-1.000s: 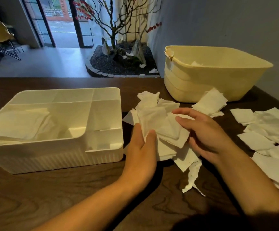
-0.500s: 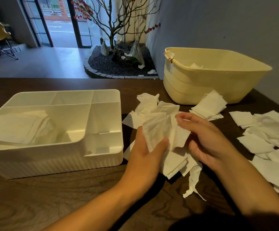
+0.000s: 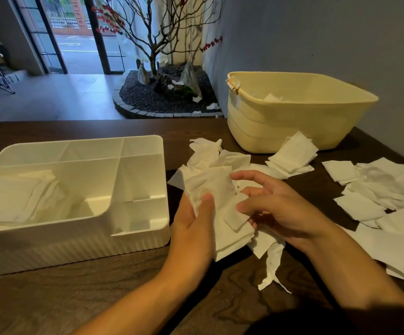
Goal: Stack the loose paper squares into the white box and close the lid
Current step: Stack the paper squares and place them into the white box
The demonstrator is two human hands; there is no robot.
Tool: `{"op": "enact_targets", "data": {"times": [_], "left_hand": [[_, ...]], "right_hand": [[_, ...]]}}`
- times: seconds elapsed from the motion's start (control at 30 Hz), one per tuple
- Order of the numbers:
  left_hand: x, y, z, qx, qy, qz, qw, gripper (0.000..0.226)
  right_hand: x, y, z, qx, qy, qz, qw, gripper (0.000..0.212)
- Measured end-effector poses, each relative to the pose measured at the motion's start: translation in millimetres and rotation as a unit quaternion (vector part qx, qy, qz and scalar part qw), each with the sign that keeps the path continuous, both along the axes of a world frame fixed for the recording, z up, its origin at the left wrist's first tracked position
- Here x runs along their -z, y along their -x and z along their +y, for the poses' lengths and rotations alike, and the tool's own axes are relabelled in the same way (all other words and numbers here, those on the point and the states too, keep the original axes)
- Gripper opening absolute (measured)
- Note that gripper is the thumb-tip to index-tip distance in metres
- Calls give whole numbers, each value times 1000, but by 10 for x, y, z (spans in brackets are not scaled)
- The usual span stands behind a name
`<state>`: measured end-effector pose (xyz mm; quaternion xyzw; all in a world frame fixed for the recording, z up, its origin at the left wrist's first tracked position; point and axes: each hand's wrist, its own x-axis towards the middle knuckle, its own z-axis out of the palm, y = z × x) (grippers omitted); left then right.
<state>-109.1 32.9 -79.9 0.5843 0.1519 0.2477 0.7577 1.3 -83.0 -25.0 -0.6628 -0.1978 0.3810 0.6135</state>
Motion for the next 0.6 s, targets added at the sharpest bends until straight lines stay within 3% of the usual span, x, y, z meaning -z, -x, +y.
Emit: {"op": "enact_targets", "data": {"times": [0.17, 0.3, 0.4, 0.5, 0.6], "left_hand": [[-12, 8, -33, -11, -13, -6, 1000, 27], [-26, 9, -38, -20, -4, -5, 1000, 28], [-14, 2, -36, -22, 27, -17, 999, 37], [3, -2, -35, -21, 34, -21, 999, 35], [3, -11, -45, -19, 20, -8, 1000, 24]], "right_hand": [[0, 12, 20, 14, 12, -50, 999, 39], [-2, -5, 9, 26, -9, -61, 998, 58], [-7, 11, 0, -20, -8, -60, 998, 68], [-9, 33, 9, -48, -3, -28, 998, 58], [23, 24, 25, -16, 15, -64, 998, 45]]}}
